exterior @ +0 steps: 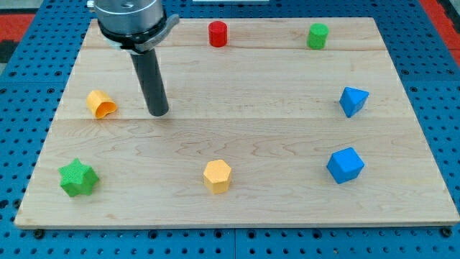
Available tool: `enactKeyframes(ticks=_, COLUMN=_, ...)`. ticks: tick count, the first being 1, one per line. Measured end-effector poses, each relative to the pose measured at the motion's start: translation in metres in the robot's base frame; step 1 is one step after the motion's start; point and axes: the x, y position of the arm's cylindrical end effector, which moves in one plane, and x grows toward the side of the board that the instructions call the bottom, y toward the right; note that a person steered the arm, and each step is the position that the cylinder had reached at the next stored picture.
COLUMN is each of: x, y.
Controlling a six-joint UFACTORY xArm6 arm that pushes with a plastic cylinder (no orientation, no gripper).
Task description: Slightly push red star towards down
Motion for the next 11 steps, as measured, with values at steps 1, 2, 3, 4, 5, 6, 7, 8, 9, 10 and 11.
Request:
enactKeyframes(ticks=1, x=-0.037, y=0.061)
enactKeyframes(ticks=2, x=-0.108, y=0.114)
enactKeyframes(ticks=3, x=-0.132, y=0.176)
enactKeyframes(ticks=4, x=-0.131, y=0.207)
enactKeyframes(ticks=5, x=-0.138, y=0.170)
enactKeyframes(ticks=6, x=-0.188, y=0.151)
enactKeyframes(ticks=7, x=-0.217, y=0.143)
enactKeyframes(ticks=8, x=-0.235, y=0.102)
enactKeyframes(ticks=9, x=-0.237, y=0.005)
enactKeyframes(ticks=10, x=-0.234, y=-0.034)
enactKeyframes(ticks=11, x=-0.236, y=-0.085)
